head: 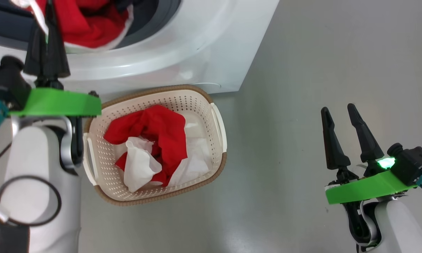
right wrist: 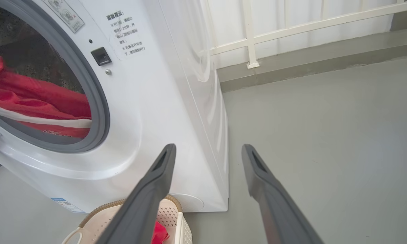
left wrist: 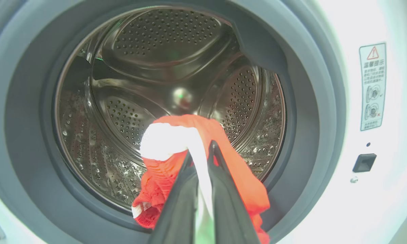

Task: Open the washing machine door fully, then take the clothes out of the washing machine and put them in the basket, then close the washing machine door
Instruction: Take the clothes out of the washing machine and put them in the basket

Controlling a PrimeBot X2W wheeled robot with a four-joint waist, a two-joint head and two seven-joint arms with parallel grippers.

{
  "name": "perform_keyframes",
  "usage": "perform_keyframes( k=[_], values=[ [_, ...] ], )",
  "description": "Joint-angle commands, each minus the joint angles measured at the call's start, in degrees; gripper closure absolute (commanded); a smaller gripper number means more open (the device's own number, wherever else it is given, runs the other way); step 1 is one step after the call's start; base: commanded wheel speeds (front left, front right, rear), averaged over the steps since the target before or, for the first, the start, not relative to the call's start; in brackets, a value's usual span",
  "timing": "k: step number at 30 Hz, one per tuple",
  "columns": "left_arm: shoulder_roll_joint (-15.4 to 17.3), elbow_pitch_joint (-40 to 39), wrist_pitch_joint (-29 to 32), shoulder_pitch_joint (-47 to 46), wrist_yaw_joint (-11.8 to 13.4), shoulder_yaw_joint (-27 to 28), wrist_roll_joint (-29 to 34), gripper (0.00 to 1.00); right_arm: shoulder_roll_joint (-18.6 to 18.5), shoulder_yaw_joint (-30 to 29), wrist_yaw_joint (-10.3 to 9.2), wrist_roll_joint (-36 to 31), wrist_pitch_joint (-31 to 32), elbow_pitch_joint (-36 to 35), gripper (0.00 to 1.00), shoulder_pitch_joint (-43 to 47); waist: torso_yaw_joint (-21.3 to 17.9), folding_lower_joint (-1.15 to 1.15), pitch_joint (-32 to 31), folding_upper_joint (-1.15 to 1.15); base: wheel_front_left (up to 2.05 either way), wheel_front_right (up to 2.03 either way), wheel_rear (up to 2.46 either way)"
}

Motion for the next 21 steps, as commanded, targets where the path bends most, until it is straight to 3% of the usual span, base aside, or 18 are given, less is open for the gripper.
perform_keyframes(
  k=[1,11,21],
  values=[
    [1.38,-3.29,-0.29,2.28,-0.30,1.79,0.99,1.00,0.07,0.86,0.42,-0.41,-0.36,-1.27,0.00,1.87,0.29,0.00,-0.77,0.00,0.00,0.00,0.00],
    [0.52,-11.92,-0.29,8.68,-1.11,1.82,0.75,1.00,-0.71,0.64,0.42,-1.68,-0.36,-0.66,0.00,4.07,1.23,0.00,-3.12,0.00,0.00,0.00,0.00],
    [0.33,-22.10,-0.29,13.54,0.09,-0.31,-0.83,1.00,-1.65,0.16,0.42,-2.85,-0.36,-0.48,0.00,5.38,2.41,0.00,-4.04,0.00,0.00,0.00,0.00]
  ],
)
